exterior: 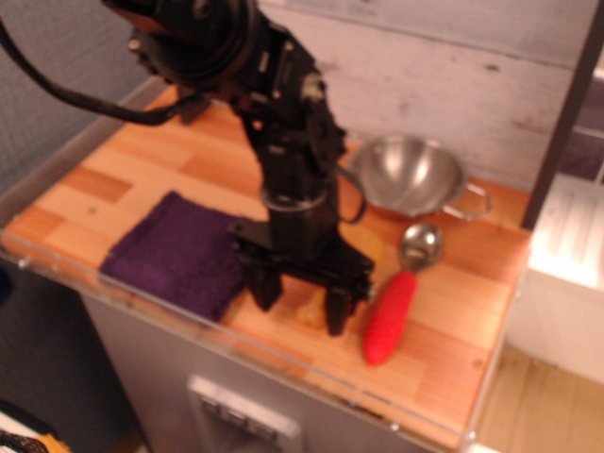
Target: PICK UP THE LEG PICE AND PUT ON THE PURPLE TOWEL
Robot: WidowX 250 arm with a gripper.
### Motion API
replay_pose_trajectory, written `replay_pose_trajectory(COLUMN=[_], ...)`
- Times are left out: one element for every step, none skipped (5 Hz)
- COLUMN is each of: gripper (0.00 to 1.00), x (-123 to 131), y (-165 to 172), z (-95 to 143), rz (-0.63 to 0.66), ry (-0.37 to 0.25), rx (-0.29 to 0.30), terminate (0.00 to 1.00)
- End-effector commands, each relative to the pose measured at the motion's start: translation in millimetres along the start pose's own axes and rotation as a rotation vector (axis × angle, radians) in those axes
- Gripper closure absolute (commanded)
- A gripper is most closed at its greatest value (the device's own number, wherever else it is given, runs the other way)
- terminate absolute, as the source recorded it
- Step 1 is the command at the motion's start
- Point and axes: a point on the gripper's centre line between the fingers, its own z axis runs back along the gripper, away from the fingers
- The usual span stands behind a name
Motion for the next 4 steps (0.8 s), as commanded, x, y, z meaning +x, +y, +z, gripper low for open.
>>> replay_pose_trajectory(gripper=[0.0,0.0,0.0,1.0], x=[9.4,6.0,4.0,4.2], y=[-14.0,-9.7,-0.4,10.1], z=[-2.8,-8.3,-7.1,-7.1], rz=[-0.012,-0.011,0.001,0.031], ry=[-0.028,-0.016,-0.019,-0.017], rx=[0.005,0.015,0.037,0.029], terminate=[0.0,0.0,0.0,0.0])
